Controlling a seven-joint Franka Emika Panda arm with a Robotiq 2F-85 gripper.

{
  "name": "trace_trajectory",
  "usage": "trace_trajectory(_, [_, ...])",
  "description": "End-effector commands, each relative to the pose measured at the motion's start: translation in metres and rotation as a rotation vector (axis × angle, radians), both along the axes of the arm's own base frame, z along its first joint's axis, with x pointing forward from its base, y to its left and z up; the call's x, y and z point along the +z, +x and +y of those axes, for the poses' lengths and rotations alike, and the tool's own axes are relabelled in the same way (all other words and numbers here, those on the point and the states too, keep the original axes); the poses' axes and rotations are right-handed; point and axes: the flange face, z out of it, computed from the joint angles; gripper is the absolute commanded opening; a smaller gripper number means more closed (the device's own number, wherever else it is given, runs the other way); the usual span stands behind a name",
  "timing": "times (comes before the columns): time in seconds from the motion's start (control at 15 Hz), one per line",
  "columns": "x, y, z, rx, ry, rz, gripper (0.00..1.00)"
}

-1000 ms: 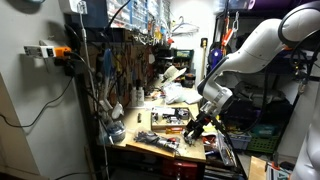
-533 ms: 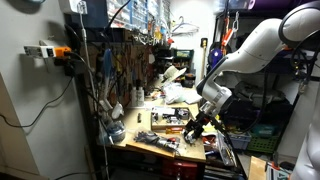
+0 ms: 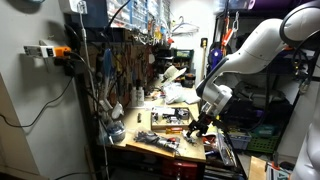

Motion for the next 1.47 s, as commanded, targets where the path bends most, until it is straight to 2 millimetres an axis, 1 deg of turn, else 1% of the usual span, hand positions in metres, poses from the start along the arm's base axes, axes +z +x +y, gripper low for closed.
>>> trace_trajectory(0.0, [0.005, -0.016, 0.003, 0.011, -0.107, 0.054, 1.00])
trace_trajectory(0.47, [0.064, -0.013, 0.029, 0.129, -0.277, 0.041, 1.00])
trace_trajectory(0.73, [0.098, -0.011, 0.043, 0.146, -0.432, 0.053, 1.00])
trace_trajectory(0.87, [0.119, -0.013, 0.052, 0.112, -0.504, 0.063, 1.00])
trace_trajectory(1.0, [0.141, -0.020, 0.061, 0.085, -0.565, 0.109, 1.00])
trace_trajectory(1.07, [0.147, -0.026, 0.056, 0.022, -0.598, 0.167, 1.00])
trace_trajectory(1.2, [0.174, -0.036, 0.072, -0.036, -0.631, 0.250, 1.00])
trace_trajectory(1.27, [0.185, -0.041, 0.076, -0.041, -0.628, 0.284, 1.00])
trace_trajectory(1.33, [0.192, -0.047, 0.080, -0.024, -0.632, 0.326, 1.00])
trace_trajectory(1.4, [0.206, -0.054, 0.083, -0.006, -0.642, 0.354, 1.00])
